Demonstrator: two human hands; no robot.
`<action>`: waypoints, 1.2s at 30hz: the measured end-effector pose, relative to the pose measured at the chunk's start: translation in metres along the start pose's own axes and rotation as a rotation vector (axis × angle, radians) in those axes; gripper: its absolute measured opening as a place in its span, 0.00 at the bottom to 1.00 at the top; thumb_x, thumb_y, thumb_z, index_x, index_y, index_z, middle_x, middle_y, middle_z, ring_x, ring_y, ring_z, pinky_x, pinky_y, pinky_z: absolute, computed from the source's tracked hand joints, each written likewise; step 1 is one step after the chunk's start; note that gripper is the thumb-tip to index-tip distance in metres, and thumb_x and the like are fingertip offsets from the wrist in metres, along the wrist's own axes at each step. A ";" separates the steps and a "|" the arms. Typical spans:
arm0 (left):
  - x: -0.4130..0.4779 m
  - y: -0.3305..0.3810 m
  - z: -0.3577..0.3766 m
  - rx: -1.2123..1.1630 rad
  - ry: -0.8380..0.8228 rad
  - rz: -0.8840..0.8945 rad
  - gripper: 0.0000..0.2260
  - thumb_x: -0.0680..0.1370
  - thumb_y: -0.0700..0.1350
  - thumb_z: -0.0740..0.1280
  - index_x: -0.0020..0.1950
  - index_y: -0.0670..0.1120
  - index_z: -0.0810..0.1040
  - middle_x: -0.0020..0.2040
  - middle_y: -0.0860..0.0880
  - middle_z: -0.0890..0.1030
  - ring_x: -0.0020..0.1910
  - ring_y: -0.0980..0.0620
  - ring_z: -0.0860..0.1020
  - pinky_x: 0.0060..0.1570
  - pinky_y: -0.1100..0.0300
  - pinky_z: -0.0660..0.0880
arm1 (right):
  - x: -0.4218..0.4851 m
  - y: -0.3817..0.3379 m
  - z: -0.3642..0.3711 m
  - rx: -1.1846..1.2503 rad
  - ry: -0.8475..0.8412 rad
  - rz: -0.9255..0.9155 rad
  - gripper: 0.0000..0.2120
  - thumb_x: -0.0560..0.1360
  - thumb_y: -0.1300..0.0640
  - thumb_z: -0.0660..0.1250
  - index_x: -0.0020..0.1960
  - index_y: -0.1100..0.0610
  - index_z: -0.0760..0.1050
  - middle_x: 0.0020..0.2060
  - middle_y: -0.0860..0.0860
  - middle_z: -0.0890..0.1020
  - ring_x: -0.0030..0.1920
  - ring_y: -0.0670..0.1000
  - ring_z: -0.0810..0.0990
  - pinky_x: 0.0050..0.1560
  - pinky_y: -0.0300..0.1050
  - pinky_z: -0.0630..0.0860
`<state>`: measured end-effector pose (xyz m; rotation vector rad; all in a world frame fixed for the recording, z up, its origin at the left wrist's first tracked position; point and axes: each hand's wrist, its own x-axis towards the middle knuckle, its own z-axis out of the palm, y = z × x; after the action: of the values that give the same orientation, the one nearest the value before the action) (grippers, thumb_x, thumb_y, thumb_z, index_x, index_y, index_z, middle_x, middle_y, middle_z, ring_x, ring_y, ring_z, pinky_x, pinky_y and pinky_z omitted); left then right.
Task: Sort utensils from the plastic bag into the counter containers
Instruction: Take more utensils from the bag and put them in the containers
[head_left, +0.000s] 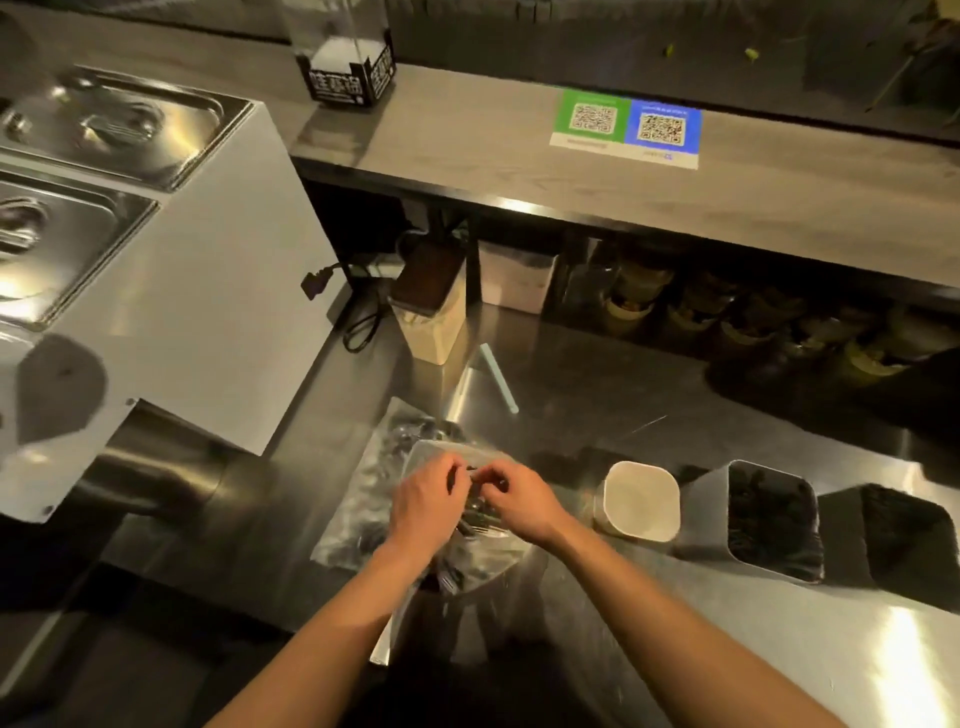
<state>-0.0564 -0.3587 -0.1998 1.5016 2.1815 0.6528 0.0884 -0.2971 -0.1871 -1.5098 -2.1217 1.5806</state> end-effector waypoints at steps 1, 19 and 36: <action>0.000 -0.010 -0.001 0.135 -0.011 0.066 0.04 0.79 0.45 0.67 0.47 0.48 0.81 0.43 0.49 0.82 0.43 0.46 0.81 0.45 0.52 0.75 | 0.005 0.001 0.009 -0.067 -0.059 0.040 0.12 0.74 0.61 0.63 0.50 0.53 0.83 0.47 0.48 0.85 0.47 0.48 0.82 0.53 0.49 0.79; -0.005 -0.081 -0.004 0.247 0.167 0.266 0.15 0.72 0.32 0.68 0.57 0.43 0.81 0.62 0.43 0.79 0.65 0.44 0.75 0.64 0.48 0.71 | 0.054 -0.008 0.076 -0.579 0.219 -0.284 0.08 0.74 0.56 0.73 0.50 0.57 0.78 0.51 0.54 0.76 0.43 0.53 0.78 0.37 0.43 0.70; 0.007 -0.083 -0.003 0.236 -0.078 -0.002 0.24 0.69 0.34 0.72 0.64 0.43 0.76 0.73 0.40 0.71 0.73 0.41 0.69 0.70 0.46 0.69 | 0.089 -0.021 0.102 -0.730 0.162 -0.015 0.32 0.73 0.43 0.70 0.70 0.57 0.65 0.61 0.56 0.71 0.59 0.55 0.72 0.61 0.48 0.73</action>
<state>-0.1221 -0.3784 -0.2468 1.6107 2.2621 0.3382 -0.0287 -0.2993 -0.2573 -1.6935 -2.7441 0.6434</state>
